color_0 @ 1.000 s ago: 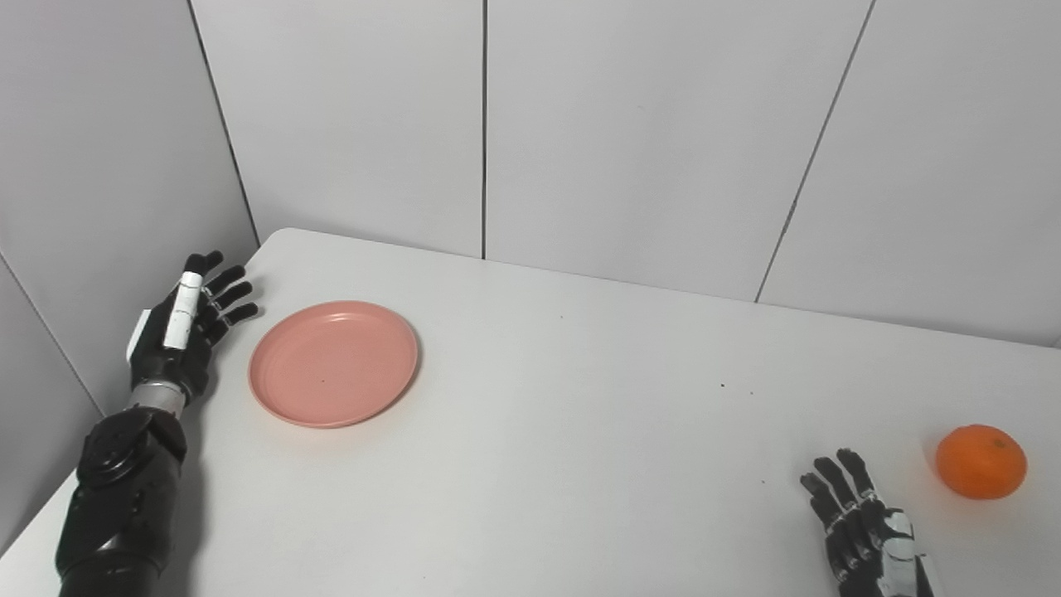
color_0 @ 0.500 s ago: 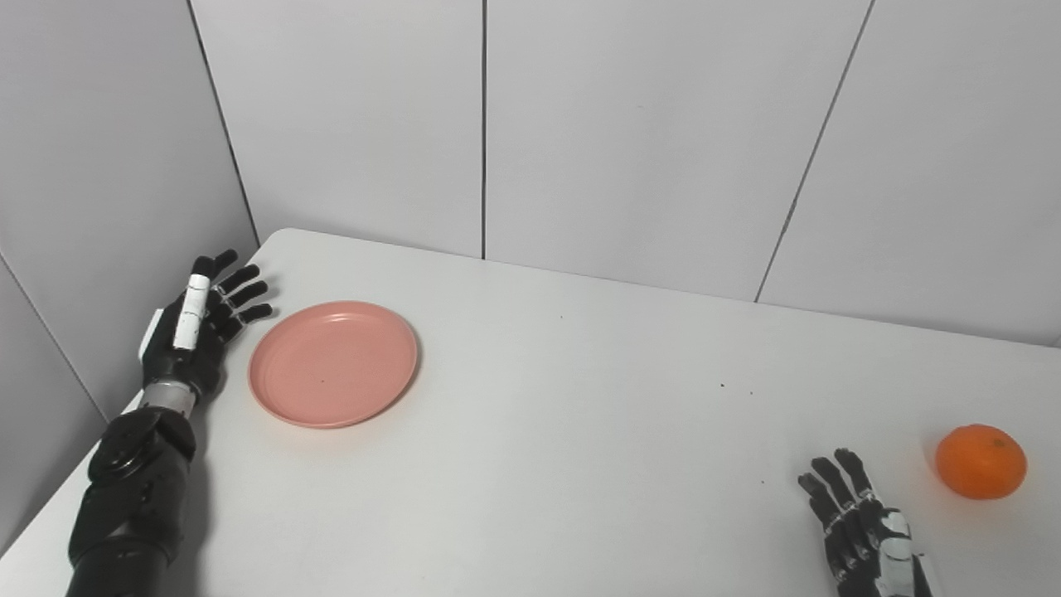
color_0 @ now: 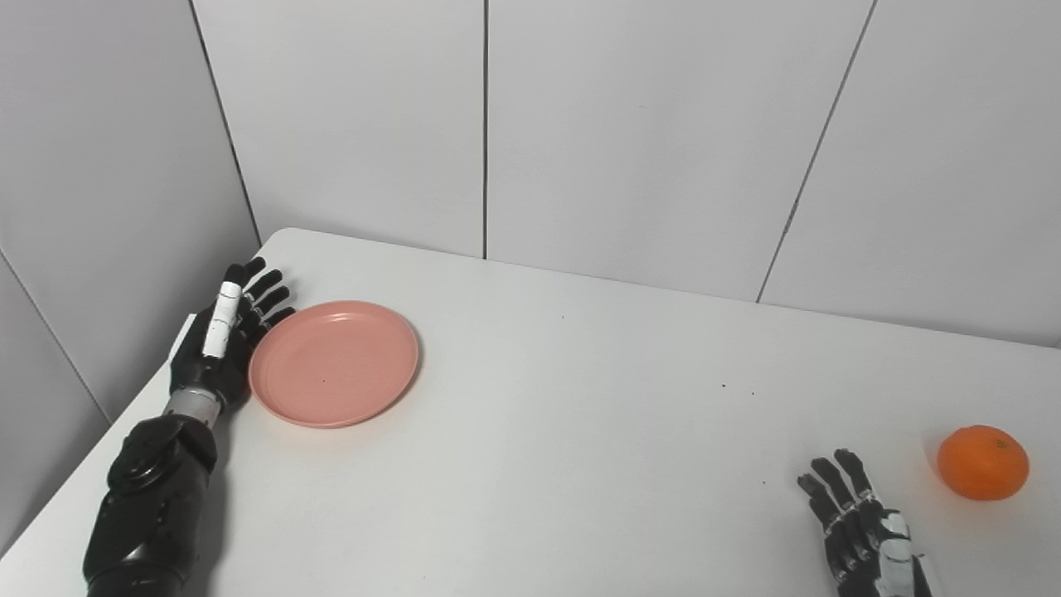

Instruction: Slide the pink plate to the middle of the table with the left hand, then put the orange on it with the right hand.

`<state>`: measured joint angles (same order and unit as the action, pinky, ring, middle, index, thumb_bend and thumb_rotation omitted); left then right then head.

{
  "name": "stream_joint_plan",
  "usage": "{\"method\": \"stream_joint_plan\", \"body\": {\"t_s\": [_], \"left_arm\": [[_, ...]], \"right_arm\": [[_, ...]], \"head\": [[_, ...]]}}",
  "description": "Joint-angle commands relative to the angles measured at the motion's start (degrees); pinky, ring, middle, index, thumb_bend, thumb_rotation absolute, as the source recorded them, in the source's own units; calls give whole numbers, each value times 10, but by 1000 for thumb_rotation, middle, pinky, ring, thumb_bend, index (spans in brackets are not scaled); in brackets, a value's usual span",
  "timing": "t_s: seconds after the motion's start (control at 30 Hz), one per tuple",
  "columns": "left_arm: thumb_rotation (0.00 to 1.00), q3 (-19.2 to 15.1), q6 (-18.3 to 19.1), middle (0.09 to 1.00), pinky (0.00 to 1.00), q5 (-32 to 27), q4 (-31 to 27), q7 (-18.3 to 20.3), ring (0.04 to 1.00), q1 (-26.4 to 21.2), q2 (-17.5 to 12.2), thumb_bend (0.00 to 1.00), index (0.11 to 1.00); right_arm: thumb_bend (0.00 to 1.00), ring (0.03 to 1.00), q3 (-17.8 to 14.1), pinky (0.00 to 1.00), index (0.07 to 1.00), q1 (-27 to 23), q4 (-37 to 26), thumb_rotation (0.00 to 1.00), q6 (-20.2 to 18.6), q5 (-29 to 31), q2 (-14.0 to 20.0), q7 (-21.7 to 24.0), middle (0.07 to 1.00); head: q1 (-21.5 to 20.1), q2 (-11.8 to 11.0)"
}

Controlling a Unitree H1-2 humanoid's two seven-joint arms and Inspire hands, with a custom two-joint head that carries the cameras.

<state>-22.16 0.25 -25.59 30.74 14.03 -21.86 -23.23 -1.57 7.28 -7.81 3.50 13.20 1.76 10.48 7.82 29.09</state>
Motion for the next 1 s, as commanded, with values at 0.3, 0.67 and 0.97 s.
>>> {"method": "stream_joint_plan", "body": {"t_s": [0.3, 0.67, 0.97], "left_arm": [[782, -1, 60, 892, 924, -9, -56, -24, 931, 2, 13, 876, 909], [777, 5, 99, 882, 883, -9, -102, -38, 900, 14, 35, 887, 882], [778, 16, 111, 873, 856, -19, -132, -27, 885, 25, 60, 866, 885]], "right_arm": [[790, 892, 14, 1000, 942, 29, 34, 1000, 7, 1, -11, 4, 904], [800, 884, 15, 1000, 930, 29, 33, 1000, 11, -7, -12, 2, 893], [794, 876, 18, 1000, 927, 30, 29, 998, 13, -10, -15, 0, 889]], "head": [[-1, 2], [-5, 4], [-10, 8]]}}
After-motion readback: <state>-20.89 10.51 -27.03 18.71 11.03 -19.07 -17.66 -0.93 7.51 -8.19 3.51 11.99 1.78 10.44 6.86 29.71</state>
